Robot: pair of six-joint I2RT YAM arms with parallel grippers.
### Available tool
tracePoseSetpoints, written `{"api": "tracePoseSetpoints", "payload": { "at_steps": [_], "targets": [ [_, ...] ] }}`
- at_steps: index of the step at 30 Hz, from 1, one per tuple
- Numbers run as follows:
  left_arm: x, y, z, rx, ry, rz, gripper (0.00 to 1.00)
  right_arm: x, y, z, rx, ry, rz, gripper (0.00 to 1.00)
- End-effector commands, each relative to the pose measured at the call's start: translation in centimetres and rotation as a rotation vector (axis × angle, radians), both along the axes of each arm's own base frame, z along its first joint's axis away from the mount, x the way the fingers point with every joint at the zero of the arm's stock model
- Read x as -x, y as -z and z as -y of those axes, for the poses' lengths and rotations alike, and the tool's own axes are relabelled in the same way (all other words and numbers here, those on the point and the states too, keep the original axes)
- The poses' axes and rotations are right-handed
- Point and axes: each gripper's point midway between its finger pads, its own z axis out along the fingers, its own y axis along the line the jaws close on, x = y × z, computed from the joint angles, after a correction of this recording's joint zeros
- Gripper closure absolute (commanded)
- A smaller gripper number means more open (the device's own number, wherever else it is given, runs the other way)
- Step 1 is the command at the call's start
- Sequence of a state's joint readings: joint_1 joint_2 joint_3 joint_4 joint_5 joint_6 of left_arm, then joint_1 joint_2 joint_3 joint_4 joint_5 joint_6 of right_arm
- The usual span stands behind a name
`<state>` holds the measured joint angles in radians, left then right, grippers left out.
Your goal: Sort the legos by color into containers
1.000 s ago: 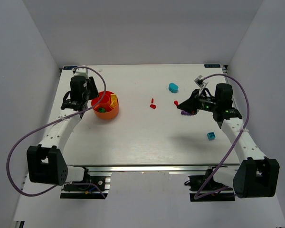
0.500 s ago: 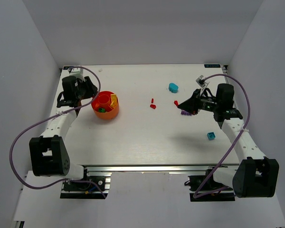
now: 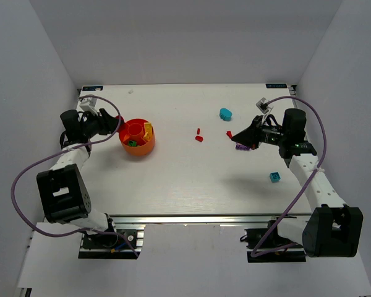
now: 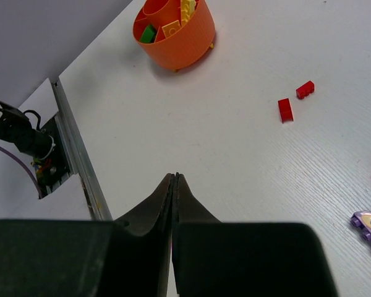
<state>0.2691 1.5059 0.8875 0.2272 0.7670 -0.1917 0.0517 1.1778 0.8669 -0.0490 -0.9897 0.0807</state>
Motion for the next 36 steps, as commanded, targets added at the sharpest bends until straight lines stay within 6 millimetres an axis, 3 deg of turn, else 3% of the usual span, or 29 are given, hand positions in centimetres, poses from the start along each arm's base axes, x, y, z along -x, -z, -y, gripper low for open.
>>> {"api": "tracePoseSetpoints", "payload": {
  "at_steps": [1, 7, 12, 30, 36],
  "targets": [
    [1.1, -2.4, 2.0, 0.012, 0.195, 0.153, 0.81, 0.2, -0.1, -0.1, -0.019, -0.02, 0.01, 0.99],
    [0.6, -2.8, 1.7, 0.092, 0.302, 0.165, 0.88, -0.1, -0.4, -0.1, -0.026, -0.02, 0.028, 0.99],
    [0.2, -2.9, -0.2, 0.108, 0.291, 0.17, 0.88, -0.1, -0.3, 0.0, -0.027, -0.019, 0.025, 0.99],
    [-0.1, -1.9, 0.2, 0.181, 0.409, 0.177, 0.84, -0.1, 0.0, -0.1, -0.036, -0.033, 0.005, 0.99],
    [-0.7, -0.3, 0.6, 0.171, 0.42, 0.124, 0.84, 0.0, -0.2, -0.1, -0.038, -0.035, 0.006, 0.98]
  ]
}}
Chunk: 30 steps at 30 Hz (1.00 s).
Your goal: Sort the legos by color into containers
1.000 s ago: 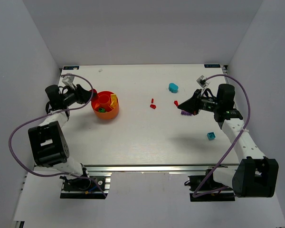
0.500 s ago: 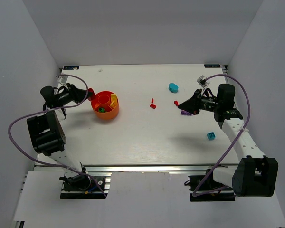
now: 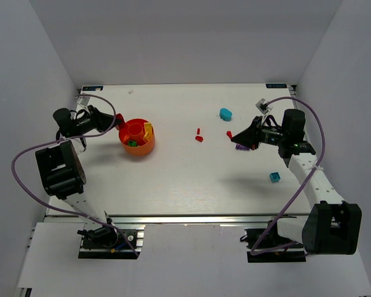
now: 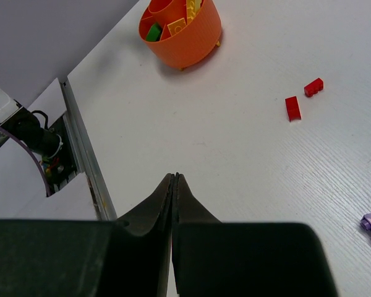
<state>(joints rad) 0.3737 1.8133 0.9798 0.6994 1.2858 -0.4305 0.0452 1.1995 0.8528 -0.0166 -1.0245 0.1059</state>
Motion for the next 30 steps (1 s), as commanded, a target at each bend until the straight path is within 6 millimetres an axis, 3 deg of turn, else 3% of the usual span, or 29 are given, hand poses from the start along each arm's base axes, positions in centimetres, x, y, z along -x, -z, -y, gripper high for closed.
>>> {"api": "tracePoseSetpoints", "payload": {
  "at_steps": [1, 19, 30],
  "targets": [
    [-0.2, 0.2, 0.7, -0.044, 0.05, 0.019, 0.84, -0.1, -0.6, 0.0, -0.014, -0.014, 0.031, 0.98],
    [-0.3, 2.1, 0.5, -0.05, 0.032, -0.033, 0.82, -0.1, -0.7, 0.0, -0.017, -0.012, 0.028, 0.98],
    [-0.5, 2.3, 0.5, -0.039, 0.068, -0.034, 0.83, -0.1, -0.7, 0.0, -0.02, -0.014, 0.024, 0.97]
  ]
}}
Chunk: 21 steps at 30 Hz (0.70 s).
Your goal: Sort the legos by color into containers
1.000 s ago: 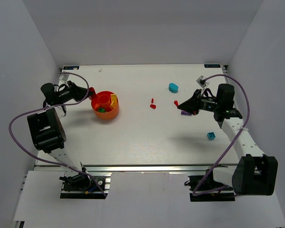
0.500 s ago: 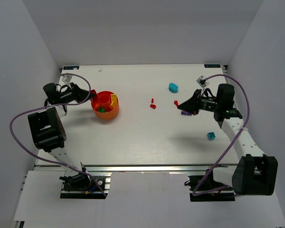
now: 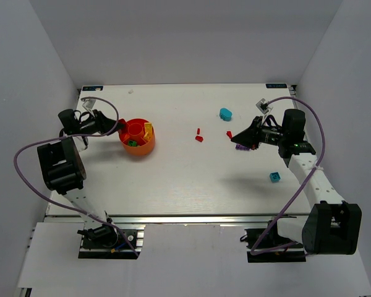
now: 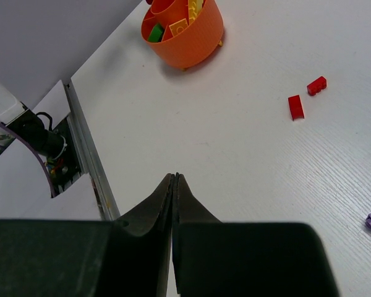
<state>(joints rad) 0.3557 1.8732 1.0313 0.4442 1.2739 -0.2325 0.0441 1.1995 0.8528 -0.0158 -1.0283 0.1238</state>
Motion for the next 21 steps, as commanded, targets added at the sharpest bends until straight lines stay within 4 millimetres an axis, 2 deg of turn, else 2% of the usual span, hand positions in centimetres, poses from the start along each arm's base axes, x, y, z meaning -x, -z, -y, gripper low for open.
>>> {"api": "tracePoseSetpoints", "payload": {
  "at_steps": [1, 16, 21],
  "targets": [
    [0.0, -1.5, 0.3, -0.006, 0.057, 0.057, 0.83, -0.2, -0.6, 0.1, -0.012, -0.014, 0.038, 0.97],
    [0.2, -0.9, 0.5, 0.023, 0.094, 0.049, 0.82, 0.0, -0.6, -0.1, -0.023, -0.028, 0.03, 0.97],
    [0.2, -0.4, 0.8, 0.012, 0.093, 0.036, 0.78, 0.1, -0.6, -0.2, -0.024, -0.031, 0.03, 0.97]
  ]
}}
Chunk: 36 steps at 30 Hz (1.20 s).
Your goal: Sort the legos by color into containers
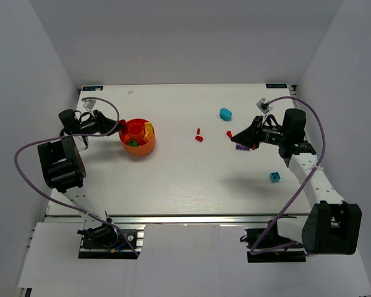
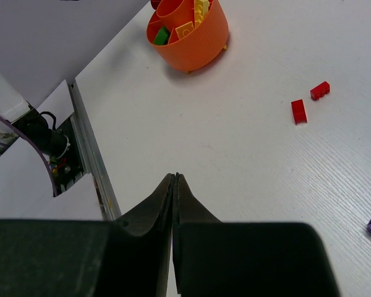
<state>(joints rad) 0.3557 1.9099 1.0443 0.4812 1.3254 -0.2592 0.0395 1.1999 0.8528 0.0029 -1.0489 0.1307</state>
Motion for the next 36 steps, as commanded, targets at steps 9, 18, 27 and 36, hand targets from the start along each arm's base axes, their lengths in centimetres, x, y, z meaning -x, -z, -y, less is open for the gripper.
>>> {"api": "tracePoseSetpoints", "payload": {
  "at_steps": [9, 18, 27, 36],
  "targets": [
    [-0.04, -0.22, 0.34, -0.042, 0.036, 0.037, 0.69, 0.05, -0.34, -0.15, -0.013, -0.019, 0.02, 0.97],
    [-0.05, -0.03, 0.35, -0.043, 0.054, 0.039, 0.63, 0.1, -0.28, -0.17, -0.015, -0.021, 0.015, 0.96],
    [-0.25, -0.19, 0.37, -0.034, 0.078, 0.051, 0.6, 0.09, -0.2, -0.19, -0.018, -0.022, 0.01, 0.96],
    [-0.17, -0.16, 0.44, -0.027, 0.089, 0.05, 0.29, 0.04, -0.08, -0.18, -0.019, -0.025, 0.005, 0.96]
  ]
}}
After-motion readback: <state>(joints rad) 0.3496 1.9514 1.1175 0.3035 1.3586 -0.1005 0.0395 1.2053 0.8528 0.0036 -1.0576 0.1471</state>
